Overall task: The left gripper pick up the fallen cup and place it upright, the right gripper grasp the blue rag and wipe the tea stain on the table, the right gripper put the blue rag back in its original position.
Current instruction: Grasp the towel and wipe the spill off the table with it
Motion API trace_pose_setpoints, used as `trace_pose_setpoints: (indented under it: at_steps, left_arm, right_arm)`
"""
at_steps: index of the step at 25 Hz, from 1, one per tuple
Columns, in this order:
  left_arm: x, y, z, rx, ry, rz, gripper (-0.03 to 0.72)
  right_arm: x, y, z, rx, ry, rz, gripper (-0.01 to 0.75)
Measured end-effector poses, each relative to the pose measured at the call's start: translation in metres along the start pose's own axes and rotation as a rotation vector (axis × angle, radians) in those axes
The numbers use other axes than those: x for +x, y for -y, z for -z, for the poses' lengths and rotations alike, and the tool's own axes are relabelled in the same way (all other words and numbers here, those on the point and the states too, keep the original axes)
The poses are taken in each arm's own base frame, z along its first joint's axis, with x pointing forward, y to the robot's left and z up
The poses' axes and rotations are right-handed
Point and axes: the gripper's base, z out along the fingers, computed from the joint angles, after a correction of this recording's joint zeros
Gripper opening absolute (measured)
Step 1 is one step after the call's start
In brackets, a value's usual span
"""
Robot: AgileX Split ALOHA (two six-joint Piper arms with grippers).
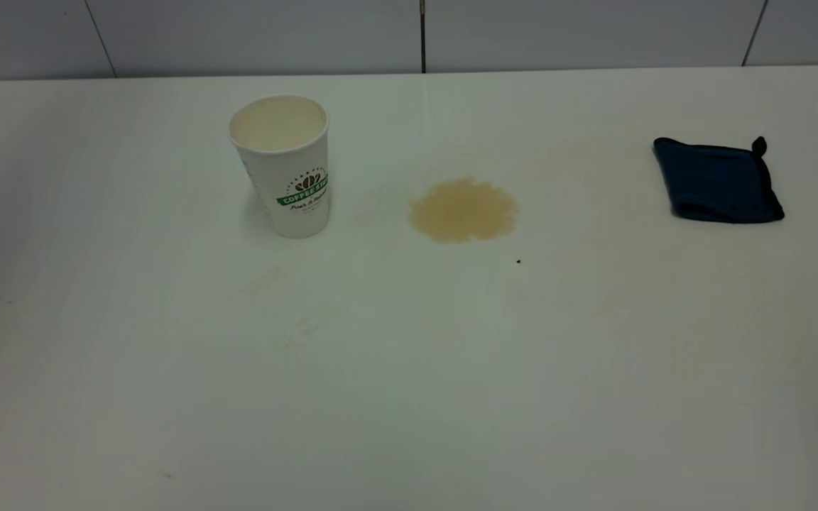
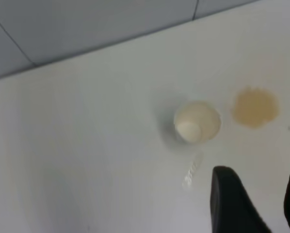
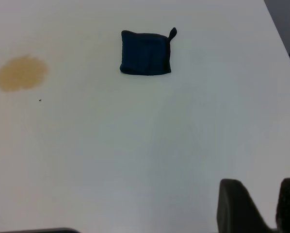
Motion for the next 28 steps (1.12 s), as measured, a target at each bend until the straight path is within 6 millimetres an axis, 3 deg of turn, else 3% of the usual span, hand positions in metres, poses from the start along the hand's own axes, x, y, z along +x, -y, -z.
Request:
trace_pose_setpoints:
  at_steps: [6,15,23,28]
  left_arm:
    - [0.078,0.007,0.012,-0.034,-0.109,0.029,0.281]
    - [0.198,0.014,-0.01,-0.099,-0.322,0.145,0.279]
    - [0.297,0.022,0.009,-0.203,-0.153,0.26,0.279]
    - [0.328,0.03,0.015,-0.25,-0.018,0.292,0.278]
  right_arm:
    - [0.0,0.0,0.0,0.0,0.0,0.0,0.24]
    - [0.0,0.0,0.0,0.0,0.0,0.0,0.24]
    - [0.0,0.0,0.0,0.0,0.0,0.0,0.24]
    - [0.0,0.0,0.0,0.0,0.0,0.0,0.24]
